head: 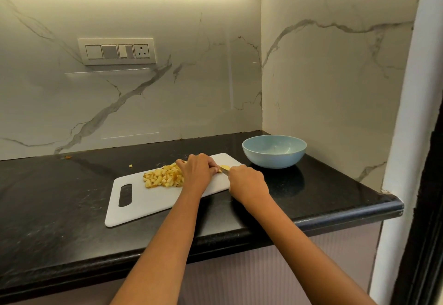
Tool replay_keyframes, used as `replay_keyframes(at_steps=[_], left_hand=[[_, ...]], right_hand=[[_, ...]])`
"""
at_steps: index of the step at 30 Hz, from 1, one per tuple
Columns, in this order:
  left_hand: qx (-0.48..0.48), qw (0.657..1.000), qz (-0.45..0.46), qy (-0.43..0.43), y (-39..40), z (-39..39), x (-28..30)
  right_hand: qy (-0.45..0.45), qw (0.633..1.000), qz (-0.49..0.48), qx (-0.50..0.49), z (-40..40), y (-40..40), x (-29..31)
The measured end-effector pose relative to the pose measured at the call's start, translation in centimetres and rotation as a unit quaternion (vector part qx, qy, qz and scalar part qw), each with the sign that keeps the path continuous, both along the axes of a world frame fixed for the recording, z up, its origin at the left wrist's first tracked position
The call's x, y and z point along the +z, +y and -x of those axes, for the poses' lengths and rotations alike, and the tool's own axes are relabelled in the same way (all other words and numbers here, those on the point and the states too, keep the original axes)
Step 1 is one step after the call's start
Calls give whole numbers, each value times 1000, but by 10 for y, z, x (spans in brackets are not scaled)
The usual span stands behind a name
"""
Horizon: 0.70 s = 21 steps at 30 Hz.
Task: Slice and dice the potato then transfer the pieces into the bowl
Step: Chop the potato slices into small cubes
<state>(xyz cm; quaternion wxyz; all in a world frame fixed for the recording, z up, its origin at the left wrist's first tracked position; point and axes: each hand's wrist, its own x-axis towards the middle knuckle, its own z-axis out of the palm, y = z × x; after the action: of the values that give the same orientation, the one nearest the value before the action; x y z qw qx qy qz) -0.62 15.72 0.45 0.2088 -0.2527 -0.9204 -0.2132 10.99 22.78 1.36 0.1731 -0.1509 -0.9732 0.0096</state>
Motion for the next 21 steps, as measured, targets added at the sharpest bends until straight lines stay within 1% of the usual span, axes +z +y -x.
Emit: replay_keyframes(at_steps=[3, 6, 8, 10, 12, 16, 21], left_hand=[[6, 1000, 1, -3, 2, -1, 3], [18, 1000, 19, -9, 4, -1, 6], [2, 999, 30, -18, 5, 1, 6], [-34, 998, 49, -35, 6, 0, 6], [-60, 994, 77, -50, 7, 0, 8], [-82, 985, 137, -68, 12, 2, 12], [-88, 975, 186, -86, 16, 2, 14]], right_hand=[[28, 997, 73, -27, -2, 6, -2], [50, 991, 112, -43, -2, 8, -2], [67, 987, 130, -60, -4, 10, -2], [85, 982, 148, -75, -5, 13, -3], [89, 980, 160, -81, -7, 15, -4], [90, 979, 168, -76, -7, 16, -4], [83, 979, 168, -74, -6, 17, -5]])
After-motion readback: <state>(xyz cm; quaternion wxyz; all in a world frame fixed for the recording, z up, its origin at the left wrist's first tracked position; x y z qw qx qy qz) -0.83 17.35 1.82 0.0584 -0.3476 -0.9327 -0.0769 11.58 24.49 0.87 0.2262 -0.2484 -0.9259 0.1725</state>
